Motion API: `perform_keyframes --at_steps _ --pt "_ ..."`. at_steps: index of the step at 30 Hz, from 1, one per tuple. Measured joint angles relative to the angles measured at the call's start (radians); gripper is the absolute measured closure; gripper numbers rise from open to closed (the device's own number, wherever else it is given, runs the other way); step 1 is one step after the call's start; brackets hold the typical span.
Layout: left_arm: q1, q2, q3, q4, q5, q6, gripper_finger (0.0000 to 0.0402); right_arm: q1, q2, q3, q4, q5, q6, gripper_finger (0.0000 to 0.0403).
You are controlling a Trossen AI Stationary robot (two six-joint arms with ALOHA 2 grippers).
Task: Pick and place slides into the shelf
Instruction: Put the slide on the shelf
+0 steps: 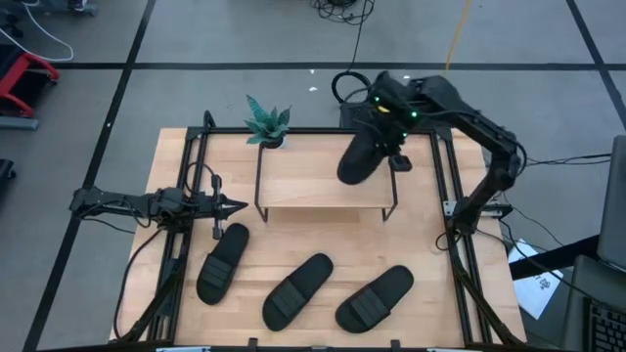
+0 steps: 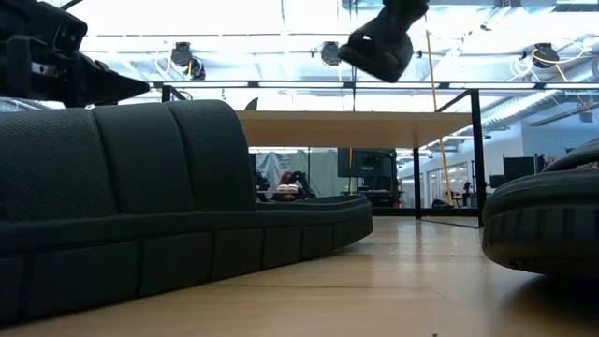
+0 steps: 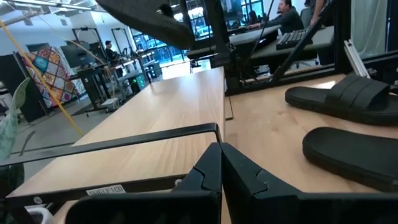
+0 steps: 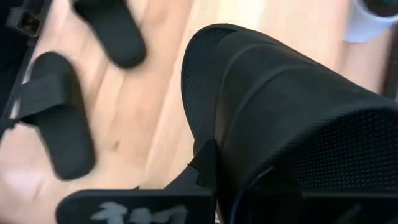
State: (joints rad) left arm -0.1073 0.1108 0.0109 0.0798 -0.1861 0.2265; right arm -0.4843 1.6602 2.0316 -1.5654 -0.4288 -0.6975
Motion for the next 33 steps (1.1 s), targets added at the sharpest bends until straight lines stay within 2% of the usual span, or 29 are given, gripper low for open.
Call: perform_keyframes --at_steps 5,10,21,28,33 --pt "0.000 0.000 0.000 -0.002 -0.002 0.000 0.0394 0.022 0.025 0.001 -0.001 -0.164 -0.023 0.0400" --pt "0.000 0.000 0.000 -0.005 -0.003 0.001 0.0394 0.065 0.022 -0.035 -0.005 -0.257 -0.009 0.0400" --pt "0.000 0.000 0.000 -0.011 -0.003 0.001 0.0394 0.114 0.025 -0.256 -0.006 -0.253 0.021 0.0400" --pt "0.000 0.000 0.000 0.025 -0.003 0.001 0.0394 0.113 0.025 -0.316 0.065 -0.248 0.022 0.0400" --pt "0.000 0.000 0.000 0.029 -0.004 0.000 0.0394 0.111 0.025 -0.333 0.115 -0.204 0.023 0.0400"
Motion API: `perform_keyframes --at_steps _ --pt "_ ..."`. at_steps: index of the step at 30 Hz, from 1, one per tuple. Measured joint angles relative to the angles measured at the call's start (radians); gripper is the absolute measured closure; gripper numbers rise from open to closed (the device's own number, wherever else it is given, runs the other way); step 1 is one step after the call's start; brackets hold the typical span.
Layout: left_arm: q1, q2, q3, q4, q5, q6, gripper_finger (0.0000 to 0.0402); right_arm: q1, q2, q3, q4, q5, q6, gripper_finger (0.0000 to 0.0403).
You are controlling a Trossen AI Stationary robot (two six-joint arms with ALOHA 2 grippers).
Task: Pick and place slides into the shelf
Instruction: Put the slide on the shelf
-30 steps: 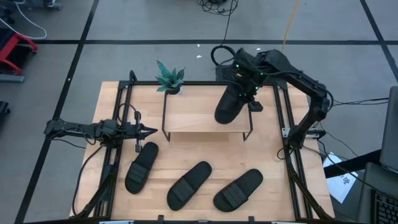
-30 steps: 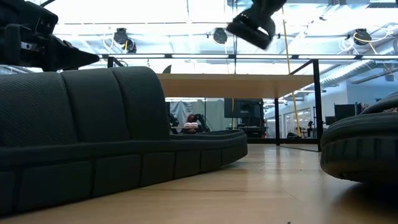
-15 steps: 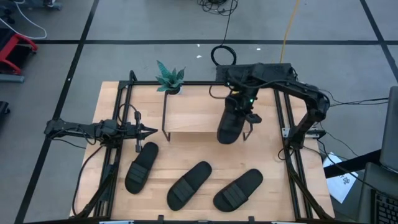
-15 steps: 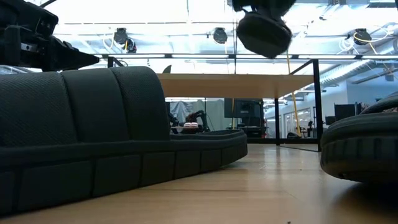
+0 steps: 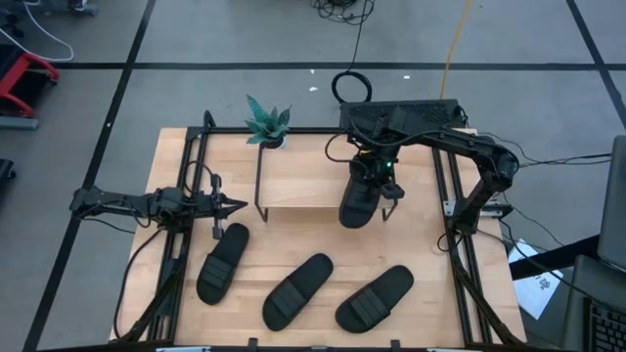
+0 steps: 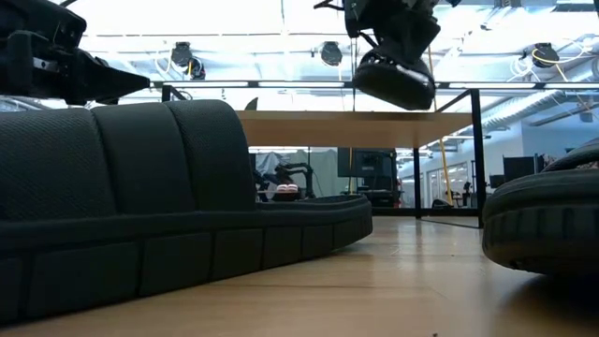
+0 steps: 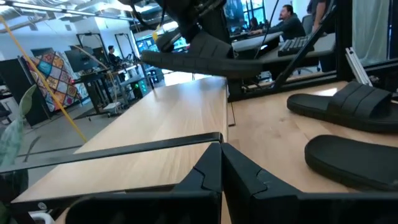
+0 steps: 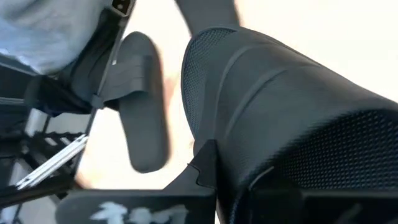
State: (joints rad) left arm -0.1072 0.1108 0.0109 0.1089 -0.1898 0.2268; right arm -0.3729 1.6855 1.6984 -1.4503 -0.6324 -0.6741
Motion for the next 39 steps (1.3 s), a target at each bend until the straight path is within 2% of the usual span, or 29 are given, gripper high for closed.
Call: perform_keyframes --at_steps 14,21,26,36,39 --pt "0.000 0.000 0.000 0.000 0.000 -0.004 0.0394 -0.026 -0.002 0.000 0.075 0.090 0.118 0.0395" --pt "0.000 0.000 0.000 -0.003 0.000 -0.005 0.0394 -0.026 -0.002 0.000 0.107 0.118 0.131 0.0341" --pt "0.000 0.000 0.000 -0.003 0.000 -0.004 0.0394 -0.025 -0.002 0.000 0.116 0.236 0.132 0.0308" --pt "0.000 0.000 0.000 -0.010 0.000 -0.003 0.0394 -0.024 -0.001 0.000 0.160 0.275 0.133 0.0273" --pt "0.000 0.000 0.000 -0.011 0.000 0.000 0.0394 -0.024 -0.001 0.000 0.190 0.327 0.135 0.0267"
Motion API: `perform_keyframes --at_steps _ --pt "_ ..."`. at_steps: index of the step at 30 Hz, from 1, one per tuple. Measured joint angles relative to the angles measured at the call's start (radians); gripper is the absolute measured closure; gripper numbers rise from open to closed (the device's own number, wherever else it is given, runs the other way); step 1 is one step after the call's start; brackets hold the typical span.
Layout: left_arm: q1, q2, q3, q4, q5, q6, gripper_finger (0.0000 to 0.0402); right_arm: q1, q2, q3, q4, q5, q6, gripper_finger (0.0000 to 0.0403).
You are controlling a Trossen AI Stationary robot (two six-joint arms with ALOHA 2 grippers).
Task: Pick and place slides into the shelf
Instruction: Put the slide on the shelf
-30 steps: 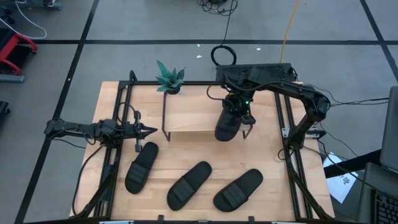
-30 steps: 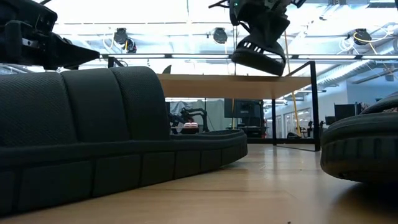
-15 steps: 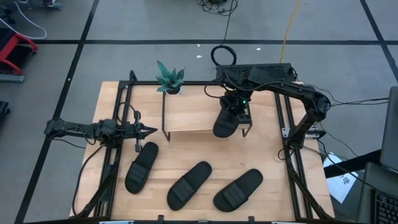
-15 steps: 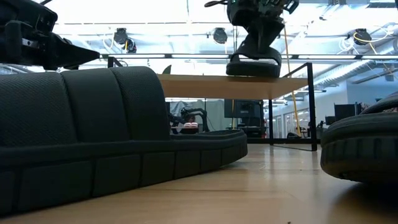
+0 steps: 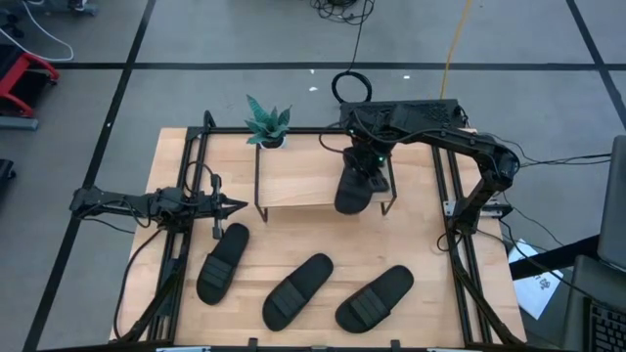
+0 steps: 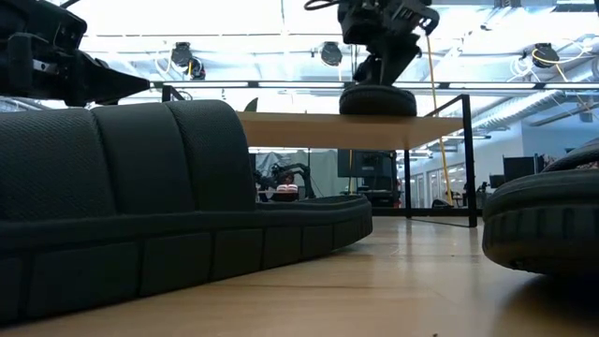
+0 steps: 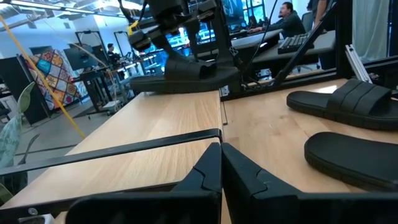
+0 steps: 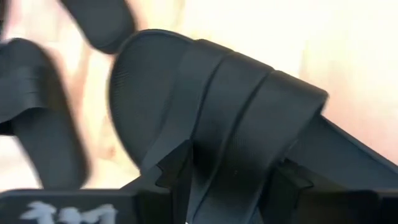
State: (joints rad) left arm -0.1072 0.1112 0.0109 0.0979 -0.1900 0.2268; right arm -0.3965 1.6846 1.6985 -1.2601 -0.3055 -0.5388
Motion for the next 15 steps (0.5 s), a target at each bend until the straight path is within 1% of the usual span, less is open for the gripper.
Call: perform_keyframes --at_steps 3,5,12,15 --pt "0.000 0.000 0.000 -0.002 0.000 0.000 0.0394 0.006 0.000 0.000 0.022 0.046 -0.028 0.0264" --pt "0.000 0.000 0.000 -0.005 0.000 0.000 0.0394 0.011 0.000 0.000 0.024 0.054 -0.049 0.0262" --pt "0.000 0.000 0.000 -0.023 0.000 0.000 0.0394 0.018 -0.001 0.000 0.000 0.045 -0.048 0.0261" --pt "0.000 0.000 0.000 -0.028 0.000 0.000 0.0394 0.018 -0.001 0.000 -0.004 0.021 -0.037 0.0256"
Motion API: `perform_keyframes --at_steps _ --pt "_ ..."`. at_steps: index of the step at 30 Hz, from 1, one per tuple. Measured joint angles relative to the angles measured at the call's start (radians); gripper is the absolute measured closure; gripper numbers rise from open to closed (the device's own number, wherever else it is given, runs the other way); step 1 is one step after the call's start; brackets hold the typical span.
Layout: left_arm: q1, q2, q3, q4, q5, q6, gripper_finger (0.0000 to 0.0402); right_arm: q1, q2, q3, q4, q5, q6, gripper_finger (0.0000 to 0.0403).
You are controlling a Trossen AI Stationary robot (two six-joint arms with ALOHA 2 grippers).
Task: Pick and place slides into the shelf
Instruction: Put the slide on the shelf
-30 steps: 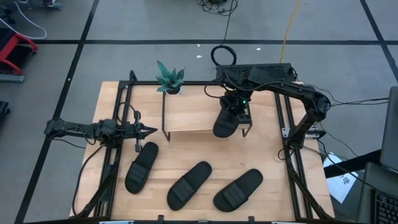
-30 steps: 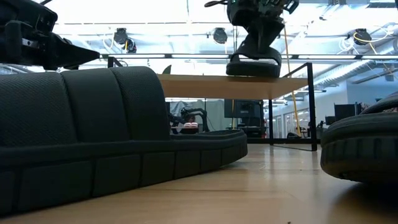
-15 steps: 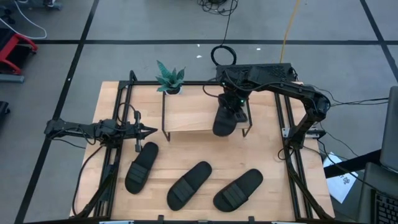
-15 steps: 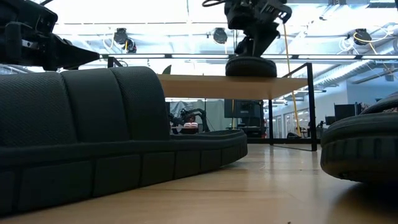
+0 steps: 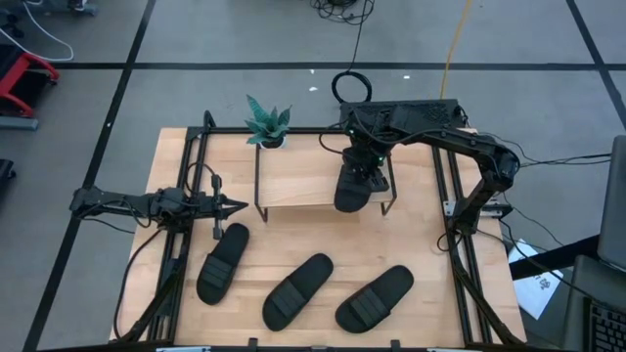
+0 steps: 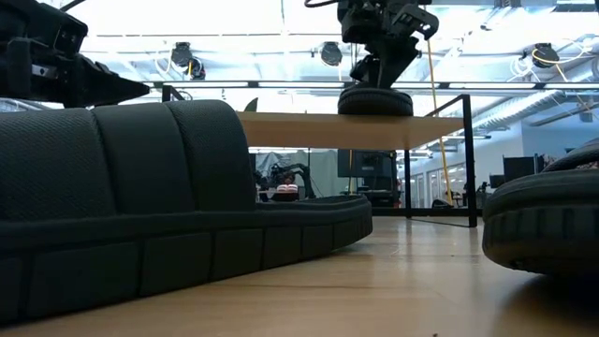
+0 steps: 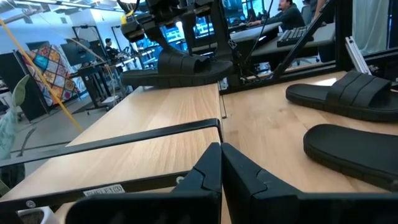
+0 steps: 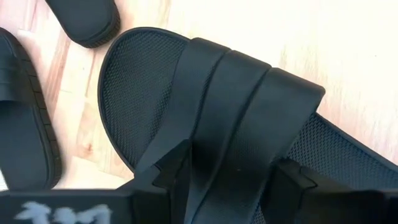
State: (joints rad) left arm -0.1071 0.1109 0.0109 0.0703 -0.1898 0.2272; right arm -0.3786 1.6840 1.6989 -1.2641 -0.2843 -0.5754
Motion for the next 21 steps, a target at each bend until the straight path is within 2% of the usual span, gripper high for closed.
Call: perform_keyframes --at_steps 4,9,14,21 --pt "0.000 0.000 0.000 0.000 0.000 0.000 0.0394 0.000 0.000 0.000 -0.003 0.004 0.020 0.0229" --pt "0.000 0.000 0.000 0.000 0.000 -0.001 0.0394 0.001 0.000 0.000 -0.003 0.098 0.058 0.0176" --pt "0.000 0.000 0.000 0.000 0.000 -0.002 0.0394 0.001 -0.002 0.000 0.002 0.125 0.085 0.0128" --pt "0.000 0.000 0.000 0.000 0.000 -0.003 0.0394 0.001 -0.008 0.000 0.011 0.151 0.088 0.0100"
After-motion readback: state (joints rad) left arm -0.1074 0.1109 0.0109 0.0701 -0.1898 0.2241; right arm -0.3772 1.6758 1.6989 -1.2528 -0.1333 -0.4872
